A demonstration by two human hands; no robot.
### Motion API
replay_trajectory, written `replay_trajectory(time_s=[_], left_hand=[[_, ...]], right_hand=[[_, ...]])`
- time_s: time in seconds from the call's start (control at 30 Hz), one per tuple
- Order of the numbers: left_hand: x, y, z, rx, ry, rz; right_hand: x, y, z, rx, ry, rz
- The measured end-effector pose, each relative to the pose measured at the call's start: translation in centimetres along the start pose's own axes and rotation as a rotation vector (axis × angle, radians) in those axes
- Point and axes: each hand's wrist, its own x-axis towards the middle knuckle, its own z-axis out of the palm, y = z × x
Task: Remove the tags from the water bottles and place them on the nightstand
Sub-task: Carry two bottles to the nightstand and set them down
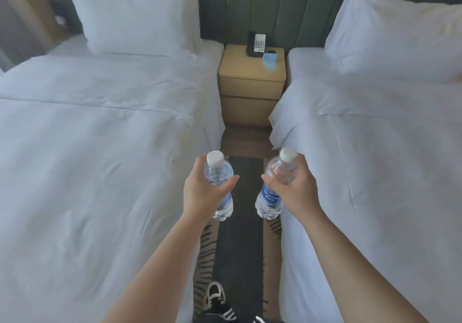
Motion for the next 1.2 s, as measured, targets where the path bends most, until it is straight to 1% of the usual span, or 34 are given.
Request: replay_trajectory(time_s=[0.13,0.4,0.6,0.87,1.07,1.2], left_hand=[[8.0,-0.3,0.7,-0.004,-0.030,0.014],[22.1,-1.4,5.0,0.014,-0.053,0.006],[33.4,-0.9,11.0,-0.012,-0.061,0.002],[48.9,3.5,20.2,-0.051,-0.056,0.037],[57.8,4.9,24.4,-0.066,-0.057,0.031],[63.5,4.7,26.6,-0.071,-0.059,0.004]], right_hand=[[6.5,-1.1,2.2,-0.019,0.073,0.028],[19.4,-0.1,4.8,-0.047,0.123,0.064],[32.0,2.3,5.9,-0.021,0.130,0.063],[50.4,3.6,5.8,-0.001,0.080,0.017],[60.6,4.1,6.3,0.025,0.083,-0.020],[66.5,5.2,7.4,0.039,0.085,-0.002]])
